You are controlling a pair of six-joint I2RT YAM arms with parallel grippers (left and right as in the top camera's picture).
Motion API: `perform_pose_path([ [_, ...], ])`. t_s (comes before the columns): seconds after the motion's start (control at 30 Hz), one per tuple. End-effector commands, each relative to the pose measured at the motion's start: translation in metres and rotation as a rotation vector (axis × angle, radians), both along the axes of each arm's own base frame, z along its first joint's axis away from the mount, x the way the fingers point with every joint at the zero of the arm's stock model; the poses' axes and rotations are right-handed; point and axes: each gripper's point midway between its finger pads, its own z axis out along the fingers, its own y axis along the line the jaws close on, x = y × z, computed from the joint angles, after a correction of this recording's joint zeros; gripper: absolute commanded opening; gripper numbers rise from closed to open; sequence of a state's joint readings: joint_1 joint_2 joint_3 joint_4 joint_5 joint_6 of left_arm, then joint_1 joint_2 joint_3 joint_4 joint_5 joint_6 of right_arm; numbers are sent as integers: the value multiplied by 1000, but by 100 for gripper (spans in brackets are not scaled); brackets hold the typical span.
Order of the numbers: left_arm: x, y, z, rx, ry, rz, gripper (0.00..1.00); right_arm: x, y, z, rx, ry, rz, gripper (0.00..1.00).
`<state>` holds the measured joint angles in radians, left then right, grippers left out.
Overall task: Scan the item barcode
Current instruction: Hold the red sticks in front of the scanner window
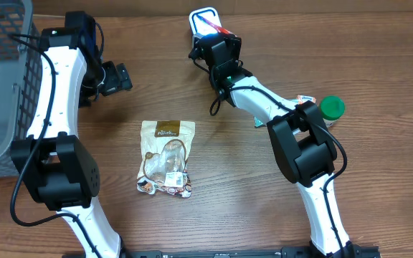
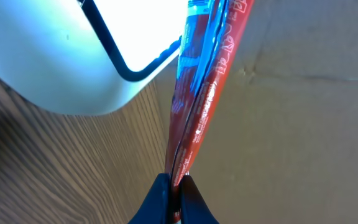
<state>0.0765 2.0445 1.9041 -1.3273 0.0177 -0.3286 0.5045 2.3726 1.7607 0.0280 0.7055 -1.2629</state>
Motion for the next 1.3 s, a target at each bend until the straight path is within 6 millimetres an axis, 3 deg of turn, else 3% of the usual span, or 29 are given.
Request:
perform_pose_path([
  [0.0,-1,2,-2,8,7,-19,100,3,-2,2,-7,-11,-17,4],
  [0.33,-1,2,-2,8,7,-19,100,2,-2,2,2,-17,-27,3],
  [0.47,-1,2,-2,8,7,-19,100,1,-7,22,66,-134,-144,4],
  [0.67,-1,2,-2,8,7,-19,100,-9,12,50,130,-196,-148,4],
  [0.9,-1,2,-2,8,7,-19,100,-39,30,109,300,-213,-145,4],
  [1.1,-1,2,-2,8,7,-19,100,-71,16,161,529,-215,-209,4],
  [1.17,-1,2,-2,8,7,-19,100,-82,8,169,625,-204,-254,4],
  [1.27,-1,2,-2,8,7,-19,100,-105,2,162,744,-93,-308,4],
])
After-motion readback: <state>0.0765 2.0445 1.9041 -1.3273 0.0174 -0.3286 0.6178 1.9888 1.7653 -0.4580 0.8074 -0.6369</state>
